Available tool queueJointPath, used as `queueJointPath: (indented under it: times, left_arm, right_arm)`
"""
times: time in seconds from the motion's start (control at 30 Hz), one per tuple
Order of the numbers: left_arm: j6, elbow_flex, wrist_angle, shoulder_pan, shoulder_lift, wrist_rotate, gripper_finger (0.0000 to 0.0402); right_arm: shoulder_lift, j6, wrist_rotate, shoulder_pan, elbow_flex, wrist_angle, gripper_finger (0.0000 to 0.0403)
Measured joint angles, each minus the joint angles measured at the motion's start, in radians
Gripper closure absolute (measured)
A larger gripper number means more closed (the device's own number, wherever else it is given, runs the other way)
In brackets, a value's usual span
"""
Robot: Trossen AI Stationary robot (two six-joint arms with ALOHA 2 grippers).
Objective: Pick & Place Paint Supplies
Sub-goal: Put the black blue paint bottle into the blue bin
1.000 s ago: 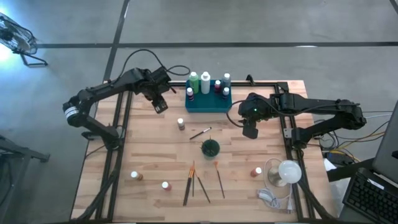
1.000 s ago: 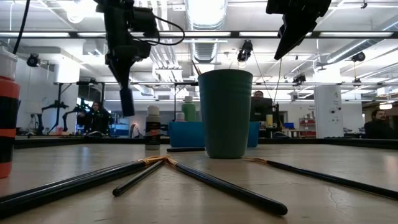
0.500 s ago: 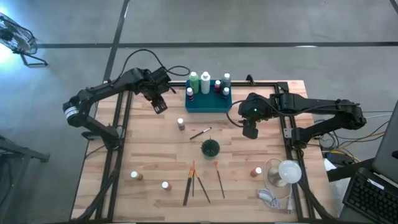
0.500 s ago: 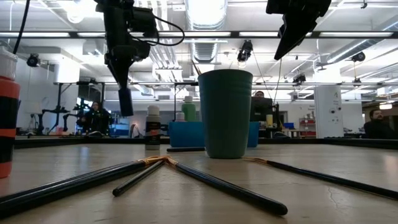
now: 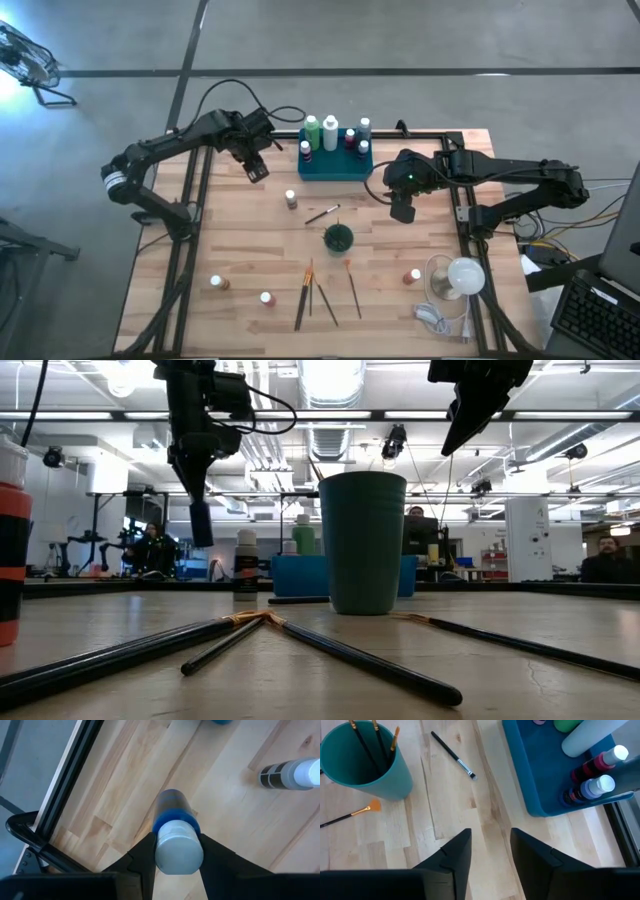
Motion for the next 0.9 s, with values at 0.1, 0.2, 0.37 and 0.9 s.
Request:
queueJointPath:
  times: [0.1, 0.2, 0.37, 0.9]
  left_arm:
    - [0.000, 0.000, 0.000, 0.000, 0.000, 0.000, 0.0278]
    - [-0.001, 0.000, -0.002, 0.000, 0.000, 0.000, 0.0278]
    - [-0.001, 0.000, -0.003, 0.000, 0.000, 0.000, 0.0278]
    - [-0.001, -0.001, -0.007, 0.000, 0.001, 0.001, 0.0278]
  right_arm:
    - [0.000, 0.000, 0.000, 0.000, 0.000, 0.000, 0.0280]
    - [0.000, 0.000, 0.000, 0.000, 0.000, 0.000, 0.0284]
    - [0.000, 0.000, 0.000, 0.000, 0.000, 0.000, 0.0290]
    - [0.000, 0.000, 0.001, 0.000, 0.000, 0.000, 0.0315]
